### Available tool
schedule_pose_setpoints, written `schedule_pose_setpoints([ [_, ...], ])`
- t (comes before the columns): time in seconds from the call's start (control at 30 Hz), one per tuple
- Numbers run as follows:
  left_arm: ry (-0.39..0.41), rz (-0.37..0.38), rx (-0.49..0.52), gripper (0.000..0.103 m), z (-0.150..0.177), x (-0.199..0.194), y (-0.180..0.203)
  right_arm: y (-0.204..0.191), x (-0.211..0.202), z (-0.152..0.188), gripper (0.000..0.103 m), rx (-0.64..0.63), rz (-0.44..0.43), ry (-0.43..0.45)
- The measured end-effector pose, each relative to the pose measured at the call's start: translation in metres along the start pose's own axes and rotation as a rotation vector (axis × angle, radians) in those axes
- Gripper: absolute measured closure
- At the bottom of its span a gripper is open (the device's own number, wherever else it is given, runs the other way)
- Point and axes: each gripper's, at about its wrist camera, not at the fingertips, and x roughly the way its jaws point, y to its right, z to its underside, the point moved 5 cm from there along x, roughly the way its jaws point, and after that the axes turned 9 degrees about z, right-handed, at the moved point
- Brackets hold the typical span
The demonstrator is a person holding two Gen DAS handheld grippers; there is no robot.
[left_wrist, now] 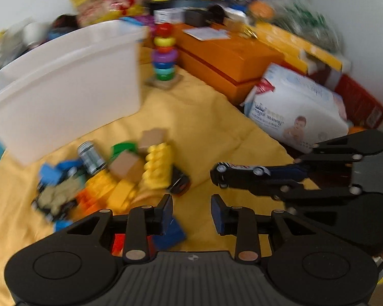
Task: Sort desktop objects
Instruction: 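Grasp the small white toy car with the right gripper, then grasp the green-and-red race car with the left gripper while the right holds the white car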
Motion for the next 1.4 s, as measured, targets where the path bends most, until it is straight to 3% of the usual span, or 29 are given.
schedule_pose_setpoints([
  [0.1,-0.028,-0.082,0.069,0.066,-0.008,0.023,0.003,0.004,-0.003,0.005,0.088,0.011,0.001,-0.003],
  [0.27,-0.082,-0.131,0.116,0.068,-0.012,0.051,-0.006,0.006,-0.008,0.012,0.087,0.013,0.008,-0.002],
  [0.4,-0.055,-0.130,0.052,0.086,-0.010,0.038,-0.020,0.008,-0.011,0.015,0.087,0.013,0.010,0.005],
  [0.67,0.029,0.064,-0.149,0.086,0.027,-0.039,-0.014,-0.004,-0.007,0.013,0.088,-0.017,-0.025,0.015],
  [0.83,0.033,0.173,-0.302,0.086,0.072,-0.059,-0.018,-0.022,-0.002,0.010,0.088,-0.091,-0.050,0.021],
  [0.93,0.048,0.223,-0.461,0.086,0.095,-0.054,-0.031,-0.033,0.000,0.009,0.088,-0.195,-0.001,0.043],
  [1.0,0.062,0.207,-0.528,0.086,0.107,-0.052,-0.041,-0.043,0.003,0.010,0.088,-0.317,0.069,0.073],
  [1.13,0.074,0.095,-0.582,0.081,0.121,-0.059,-0.057,-0.065,0.011,0.019,0.087,-0.549,0.148,0.108],
  [1.27,0.099,0.012,-0.549,0.069,0.121,-0.075,-0.063,-0.082,0.005,0.027,0.078,-0.611,0.053,0.094],
  [1.4,0.093,0.015,-0.382,0.059,0.109,-0.080,-0.045,-0.079,0.001,0.024,0.070,-0.497,-0.086,0.027],
])
